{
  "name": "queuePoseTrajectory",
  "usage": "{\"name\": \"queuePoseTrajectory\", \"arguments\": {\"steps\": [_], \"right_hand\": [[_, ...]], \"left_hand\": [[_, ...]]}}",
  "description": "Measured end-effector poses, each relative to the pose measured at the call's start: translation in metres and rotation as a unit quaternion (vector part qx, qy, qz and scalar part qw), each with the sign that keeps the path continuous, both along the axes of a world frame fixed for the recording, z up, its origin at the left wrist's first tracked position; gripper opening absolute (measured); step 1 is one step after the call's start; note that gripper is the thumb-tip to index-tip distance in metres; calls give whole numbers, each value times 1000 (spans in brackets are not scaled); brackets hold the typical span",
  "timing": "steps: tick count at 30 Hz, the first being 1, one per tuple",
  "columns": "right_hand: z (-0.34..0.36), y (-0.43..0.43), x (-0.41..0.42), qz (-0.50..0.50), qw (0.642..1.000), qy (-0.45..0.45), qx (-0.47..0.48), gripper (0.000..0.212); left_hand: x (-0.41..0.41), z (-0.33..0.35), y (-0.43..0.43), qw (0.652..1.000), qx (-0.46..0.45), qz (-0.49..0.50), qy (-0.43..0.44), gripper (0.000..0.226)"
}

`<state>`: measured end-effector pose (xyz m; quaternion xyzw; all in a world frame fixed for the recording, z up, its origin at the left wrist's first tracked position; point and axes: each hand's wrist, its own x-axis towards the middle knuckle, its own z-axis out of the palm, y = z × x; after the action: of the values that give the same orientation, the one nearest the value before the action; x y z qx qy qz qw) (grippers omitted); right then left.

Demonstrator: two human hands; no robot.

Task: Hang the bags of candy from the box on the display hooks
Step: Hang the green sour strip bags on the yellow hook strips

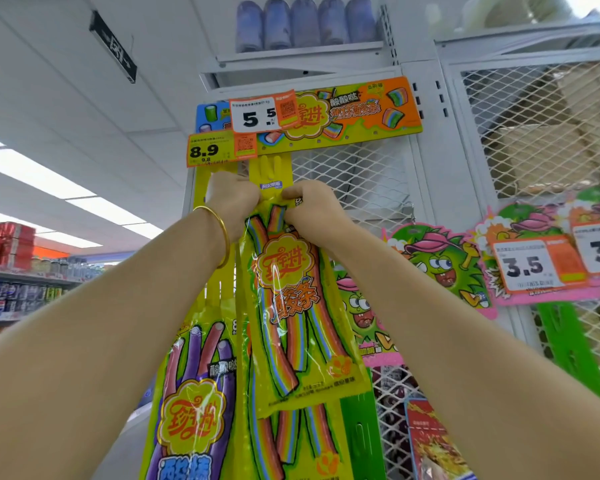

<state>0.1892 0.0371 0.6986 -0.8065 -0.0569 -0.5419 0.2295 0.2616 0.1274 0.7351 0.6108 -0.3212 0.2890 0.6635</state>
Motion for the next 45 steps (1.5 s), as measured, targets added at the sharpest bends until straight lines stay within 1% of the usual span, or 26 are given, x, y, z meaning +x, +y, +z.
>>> {"name": "queuePoseTrajectory", "arguments": {"steps": [2, 5, 9, 11, 14, 15, 17, 20, 21, 24, 27, 31, 34, 37, 38, 42, 45], "right_hand": [[-2, 1, -2, -17, 1000, 10, -3, 41], [-7, 4, -6, -49, 998, 18, -19, 34], [-16, 7, -8, -107, 992, 9, -63, 32], [-21, 7, -6, -127, 989, 3, -83, 32], [-26, 7, -4, -147, 985, 7, -96, 34], [-28, 6, -3, -144, 985, 4, -95, 34], [-33, 7, -4, -122, 989, -14, -77, 37], [-49, 8, -7, -83, 994, -57, -32, 49], [-55, 8, -9, -76, 994, -77, -16, 48], [-71, 9, -14, -71, 990, -117, 14, 38], [-82, 9, -17, -58, 991, -115, 48, 33], [-88, 13, -21, -105, 991, -65, 56, 30], [-90, 14, -18, -134, 987, -64, 54, 23], [-91, 13, -12, -138, 985, -84, 60, 24], [-92, 12, -11, -127, 986, -85, 71, 24], [-95, 11, -5, -64, 988, -74, 117, 10], [-100, 11, -9, -101, 988, -84, 81, 21]], "left_hand": [[1, -3, 1, 1000, 4, 2, -13, 33], [2, -7, 3, 999, 29, 9, -34, 30], [-1, -14, 7, 996, 46, 47, -58, 33], [-1, -17, 8, 994, 51, 60, -75, 28], [-2, -24, 10, 990, 59, 78, -103, 14], [-3, -27, 11, 988, 63, 92, -108, 18], [-4, -32, 13, 983, 70, 122, -117, 34], [-9, -44, 16, 974, 89, 156, -137, 40], [-9, -48, 18, 973, 92, 160, -138, 41], [-9, -65, 19, 973, 101, 156, -137, 46], [-10, -82, 21, 969, 101, 174, -145, 44], [-15, -90, 24, 957, 86, 240, -139, 41], [-12, -92, 25, 961, 76, 230, -130, 40], [-8, -93, 27, 970, 75, 205, -109, 39], [-8, -94, 27, 973, 75, 197, -98, 38], [-6, -98, 29, 979, 78, 170, -75, 38], [-5, -104, 31, 980, 88, 160, -73, 36]]}}
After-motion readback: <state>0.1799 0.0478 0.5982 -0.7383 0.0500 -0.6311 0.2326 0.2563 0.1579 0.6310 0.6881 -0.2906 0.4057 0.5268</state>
